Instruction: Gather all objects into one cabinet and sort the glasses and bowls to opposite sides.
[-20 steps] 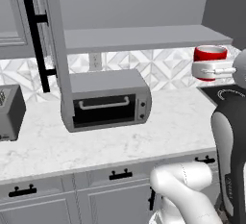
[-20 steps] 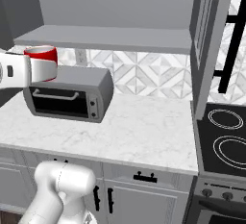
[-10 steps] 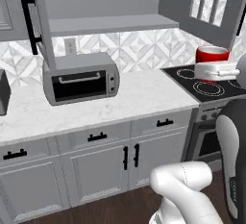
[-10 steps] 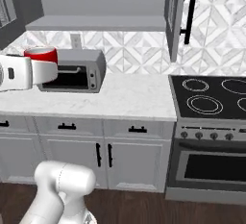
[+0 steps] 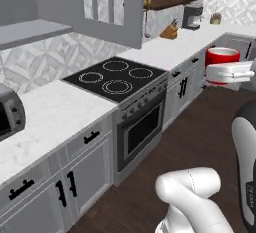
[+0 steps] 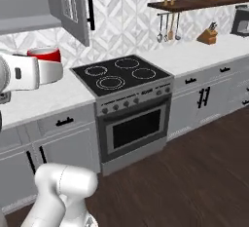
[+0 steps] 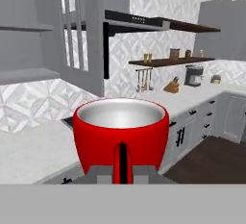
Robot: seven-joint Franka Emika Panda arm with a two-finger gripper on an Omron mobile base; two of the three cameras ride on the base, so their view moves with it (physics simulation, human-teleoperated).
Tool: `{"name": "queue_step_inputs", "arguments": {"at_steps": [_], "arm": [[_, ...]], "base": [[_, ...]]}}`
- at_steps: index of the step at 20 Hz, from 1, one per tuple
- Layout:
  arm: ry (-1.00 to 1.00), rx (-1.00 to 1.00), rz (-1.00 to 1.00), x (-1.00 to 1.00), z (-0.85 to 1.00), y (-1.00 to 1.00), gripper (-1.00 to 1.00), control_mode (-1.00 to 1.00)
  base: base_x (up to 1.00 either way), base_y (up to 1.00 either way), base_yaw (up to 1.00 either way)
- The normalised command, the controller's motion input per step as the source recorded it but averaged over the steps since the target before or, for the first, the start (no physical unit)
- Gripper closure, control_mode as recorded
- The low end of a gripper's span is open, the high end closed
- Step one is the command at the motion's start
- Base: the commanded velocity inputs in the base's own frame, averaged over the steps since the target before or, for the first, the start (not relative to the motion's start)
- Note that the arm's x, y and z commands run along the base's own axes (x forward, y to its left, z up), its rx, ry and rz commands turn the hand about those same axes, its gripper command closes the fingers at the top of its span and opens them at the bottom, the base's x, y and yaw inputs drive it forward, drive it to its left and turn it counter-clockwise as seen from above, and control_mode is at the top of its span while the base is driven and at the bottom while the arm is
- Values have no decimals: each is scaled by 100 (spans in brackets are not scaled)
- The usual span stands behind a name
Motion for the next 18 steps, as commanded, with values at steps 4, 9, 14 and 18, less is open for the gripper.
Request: {"name": "queue_step_inputs", "arguments": {"at_steps": [4,9,14,18], "arm": [[0,0,0,0,0,0,100,100],[0,0,0,0,0,0,100,100],[0,0,0,0,0,0,100,100],[0,0,0,0,0,0,100,100]], "base": [[-15,0,-97],[-3,-2,-90],[29,-21,-42],[82,-9,-8]]}}
